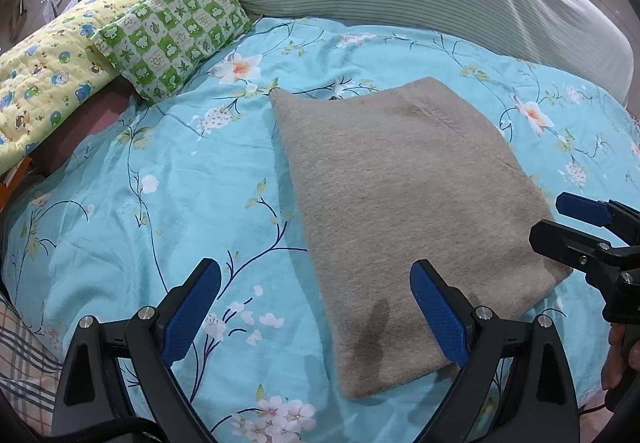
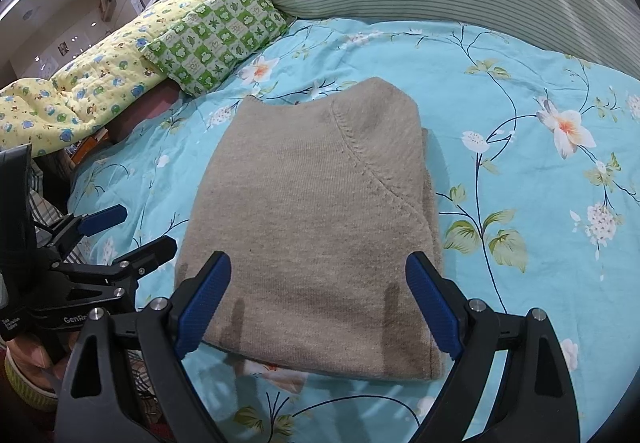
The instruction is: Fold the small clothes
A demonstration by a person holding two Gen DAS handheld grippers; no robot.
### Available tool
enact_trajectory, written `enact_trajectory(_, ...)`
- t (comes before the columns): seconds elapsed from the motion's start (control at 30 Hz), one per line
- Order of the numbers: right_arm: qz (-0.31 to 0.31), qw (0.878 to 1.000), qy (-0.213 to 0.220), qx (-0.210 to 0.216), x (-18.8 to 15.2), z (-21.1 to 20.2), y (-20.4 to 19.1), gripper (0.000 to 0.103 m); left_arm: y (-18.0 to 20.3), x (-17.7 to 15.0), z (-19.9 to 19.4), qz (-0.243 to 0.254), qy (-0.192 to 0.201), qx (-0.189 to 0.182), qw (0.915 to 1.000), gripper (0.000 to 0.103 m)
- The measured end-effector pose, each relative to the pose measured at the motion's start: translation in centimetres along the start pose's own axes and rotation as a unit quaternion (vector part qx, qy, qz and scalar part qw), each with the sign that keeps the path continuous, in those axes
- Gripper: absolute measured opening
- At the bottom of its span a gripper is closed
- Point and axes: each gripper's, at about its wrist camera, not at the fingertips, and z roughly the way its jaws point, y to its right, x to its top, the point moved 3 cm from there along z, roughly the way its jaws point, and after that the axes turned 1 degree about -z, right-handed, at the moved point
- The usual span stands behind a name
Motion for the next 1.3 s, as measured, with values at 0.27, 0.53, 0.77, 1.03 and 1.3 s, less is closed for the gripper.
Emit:
enact_trajectory(0.27, 0.000, 1.000, 0.000, 0.001, 0.10, -0.01, 0.05, 0.089, 0.17, 0.05, -0.05, 0.004, 0.000, 0.002, 1.0000, 0.096)
enact_trajectory(0.53, 0.002, 1.000, 0.001, 0.001, 0.23, -0.08, 0.08, 0.089, 0.11, 0.18, -0.09, 0.005, 0.000, 0.001, 1.0000, 0.096)
enact_trajectory(0.77, 0.005, 1.000, -0.001, 0.001, 0.26, -0.18, 0.08, 0.089, 0.26, 0.32, -0.15, 0.009, 0.001, -0.001, 1.0000, 0.096)
enact_trajectory(1.03, 0.004, 1.000, 0.000, 0.001, 0.20, -0.12, 0.09, 0.089, 0.32, 0.29, -0.17, 0.009, 0.000, -0.001, 1.0000, 0.096)
enact_trajectory(1.3, 0.005, 1.000, 0.000, 0.001, 0.20, -0.14, 0.07, 0.089, 0.50, 0.38, -0.25, 0.012, 0.001, -0.003, 0.9999, 0.096)
